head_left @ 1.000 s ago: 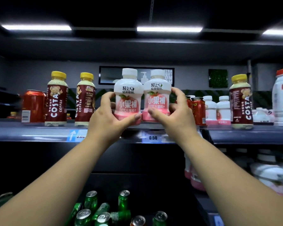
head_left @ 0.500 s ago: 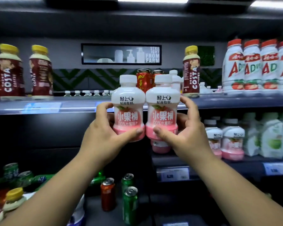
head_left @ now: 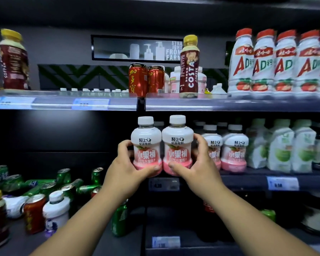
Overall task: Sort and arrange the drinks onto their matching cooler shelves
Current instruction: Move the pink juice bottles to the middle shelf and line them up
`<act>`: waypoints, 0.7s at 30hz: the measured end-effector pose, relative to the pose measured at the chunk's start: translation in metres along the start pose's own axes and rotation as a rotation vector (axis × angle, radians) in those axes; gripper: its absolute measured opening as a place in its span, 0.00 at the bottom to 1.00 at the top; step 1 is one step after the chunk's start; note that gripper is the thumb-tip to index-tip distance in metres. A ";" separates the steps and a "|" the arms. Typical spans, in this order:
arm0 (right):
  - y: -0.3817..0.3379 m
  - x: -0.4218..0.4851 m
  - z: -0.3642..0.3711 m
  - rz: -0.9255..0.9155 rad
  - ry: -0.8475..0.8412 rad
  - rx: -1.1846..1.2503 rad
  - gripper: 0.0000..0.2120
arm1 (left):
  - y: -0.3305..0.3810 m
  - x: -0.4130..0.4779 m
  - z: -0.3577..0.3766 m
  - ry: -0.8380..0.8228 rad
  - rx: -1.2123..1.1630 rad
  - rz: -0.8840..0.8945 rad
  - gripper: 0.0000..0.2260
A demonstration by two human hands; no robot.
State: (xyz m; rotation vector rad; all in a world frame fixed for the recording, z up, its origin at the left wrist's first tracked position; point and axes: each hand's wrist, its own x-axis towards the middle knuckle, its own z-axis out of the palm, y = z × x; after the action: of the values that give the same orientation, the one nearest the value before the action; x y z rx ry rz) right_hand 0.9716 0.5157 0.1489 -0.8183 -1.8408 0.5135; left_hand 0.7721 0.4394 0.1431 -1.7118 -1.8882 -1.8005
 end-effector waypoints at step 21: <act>0.020 0.046 0.037 0.186 -0.118 -0.363 0.48 | -0.054 0.056 0.031 -0.161 -0.069 -0.087 0.43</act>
State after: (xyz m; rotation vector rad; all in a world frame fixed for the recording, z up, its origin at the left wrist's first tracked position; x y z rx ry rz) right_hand 0.9320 0.5638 0.1495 -1.2337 -2.0094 0.3522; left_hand 0.7326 0.5124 0.1318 -1.8784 -2.0138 -1.8293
